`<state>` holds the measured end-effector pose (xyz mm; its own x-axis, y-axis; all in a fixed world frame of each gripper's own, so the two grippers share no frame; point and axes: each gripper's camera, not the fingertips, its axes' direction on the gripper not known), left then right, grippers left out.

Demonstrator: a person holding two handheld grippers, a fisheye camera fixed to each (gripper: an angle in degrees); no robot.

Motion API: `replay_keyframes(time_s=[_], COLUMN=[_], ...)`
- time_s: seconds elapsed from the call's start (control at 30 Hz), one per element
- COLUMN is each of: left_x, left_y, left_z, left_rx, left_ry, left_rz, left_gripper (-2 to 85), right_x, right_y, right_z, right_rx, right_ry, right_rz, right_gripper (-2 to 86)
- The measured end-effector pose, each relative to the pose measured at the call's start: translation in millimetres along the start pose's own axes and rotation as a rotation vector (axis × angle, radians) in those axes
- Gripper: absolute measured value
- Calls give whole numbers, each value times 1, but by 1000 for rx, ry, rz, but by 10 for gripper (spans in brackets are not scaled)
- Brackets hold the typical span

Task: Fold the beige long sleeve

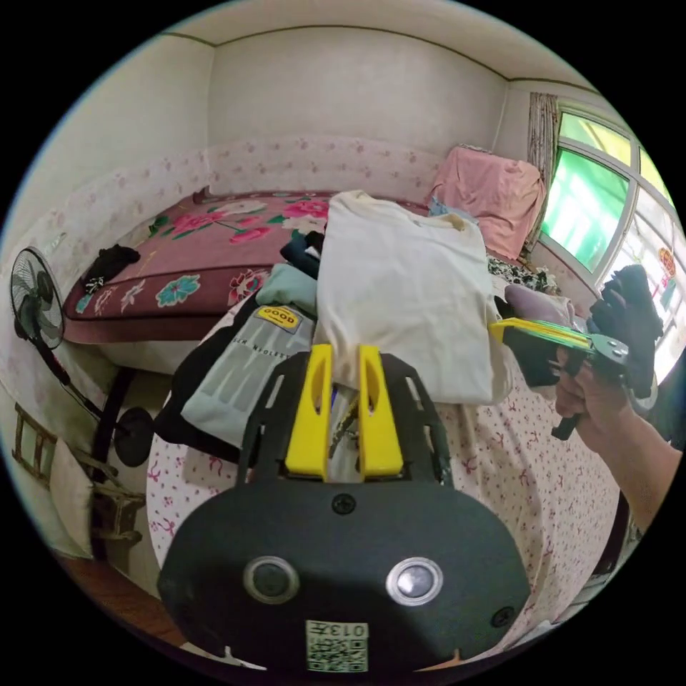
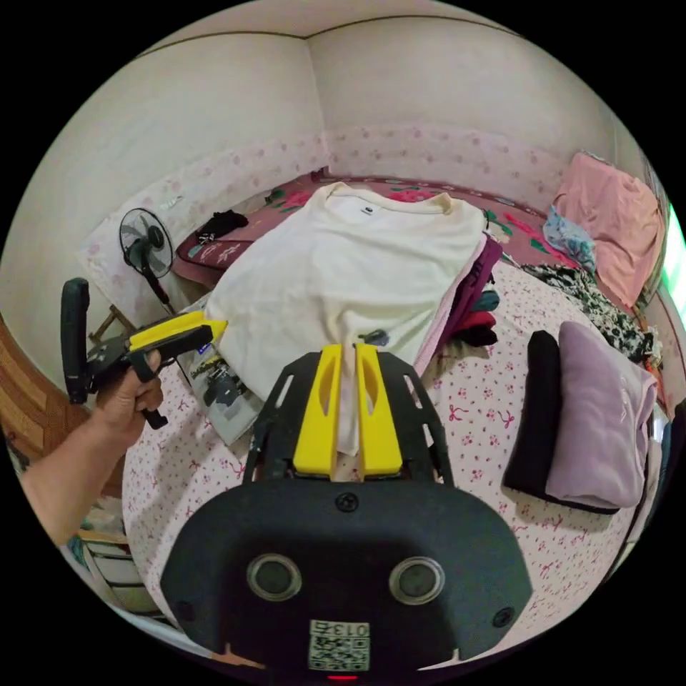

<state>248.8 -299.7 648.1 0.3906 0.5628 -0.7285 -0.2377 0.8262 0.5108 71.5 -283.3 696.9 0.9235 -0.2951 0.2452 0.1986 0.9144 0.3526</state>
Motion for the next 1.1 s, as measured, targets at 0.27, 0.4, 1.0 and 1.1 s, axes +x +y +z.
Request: replay_keyframes(time_s=[0.27,0.4,1.0,1.1], left_x=[3,34,101,135], left_y=[77,149,311,296], left_z=[-59,-93,-250,-223], left_rx=[79,-26,-100,-135], left_ry=[314,401,129,101], left_rz=[23,151,203,302], left_gripper=[7,5,50,91], right_x=[-61,-77,-203,-179], right_y=[72,154,415,421], right_z=[-94,-136,-242,-242], right_rx=[243,197,-137,-129], right_ry=[-192,-410,-495,-516], right_rz=[-233,-336,-311,-114], right_gripper=[12,9,1,4])
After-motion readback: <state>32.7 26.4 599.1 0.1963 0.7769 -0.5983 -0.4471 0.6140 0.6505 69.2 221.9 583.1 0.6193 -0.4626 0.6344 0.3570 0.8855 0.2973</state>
